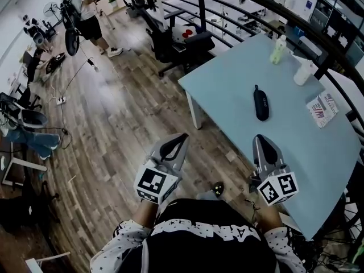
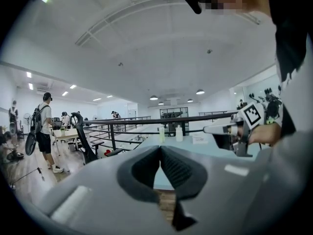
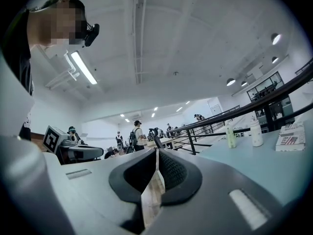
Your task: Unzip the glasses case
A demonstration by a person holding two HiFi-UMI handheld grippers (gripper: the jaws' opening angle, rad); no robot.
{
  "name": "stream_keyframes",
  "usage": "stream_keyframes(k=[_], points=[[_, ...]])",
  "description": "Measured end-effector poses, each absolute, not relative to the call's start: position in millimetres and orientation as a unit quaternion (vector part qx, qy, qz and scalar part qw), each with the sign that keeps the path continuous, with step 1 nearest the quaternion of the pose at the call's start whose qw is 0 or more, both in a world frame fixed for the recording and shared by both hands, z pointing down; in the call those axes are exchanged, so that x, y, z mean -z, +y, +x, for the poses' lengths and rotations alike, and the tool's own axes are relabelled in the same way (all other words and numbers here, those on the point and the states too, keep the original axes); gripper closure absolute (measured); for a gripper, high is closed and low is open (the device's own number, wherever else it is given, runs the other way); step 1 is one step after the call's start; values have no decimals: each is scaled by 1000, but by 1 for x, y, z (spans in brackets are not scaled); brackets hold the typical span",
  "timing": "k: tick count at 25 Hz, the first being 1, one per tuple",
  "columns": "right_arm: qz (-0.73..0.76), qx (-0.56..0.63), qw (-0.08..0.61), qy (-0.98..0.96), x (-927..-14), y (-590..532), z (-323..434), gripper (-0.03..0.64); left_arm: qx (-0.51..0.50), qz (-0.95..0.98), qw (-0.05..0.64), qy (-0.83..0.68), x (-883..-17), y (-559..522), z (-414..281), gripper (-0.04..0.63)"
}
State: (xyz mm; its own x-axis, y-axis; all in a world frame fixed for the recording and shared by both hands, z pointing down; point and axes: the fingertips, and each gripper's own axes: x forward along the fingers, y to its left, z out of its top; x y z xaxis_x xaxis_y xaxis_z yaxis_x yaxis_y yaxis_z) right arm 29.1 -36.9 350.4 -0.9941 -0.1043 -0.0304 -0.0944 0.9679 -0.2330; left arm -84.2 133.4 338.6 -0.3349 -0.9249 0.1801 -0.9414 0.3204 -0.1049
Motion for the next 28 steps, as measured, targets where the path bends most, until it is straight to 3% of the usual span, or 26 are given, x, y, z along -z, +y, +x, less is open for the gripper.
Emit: stream_keyframes(k=[28], points=[[-131,129,0,983,-385,-167,45,583,-96,648,48,-754,-360,-37,-90,595]])
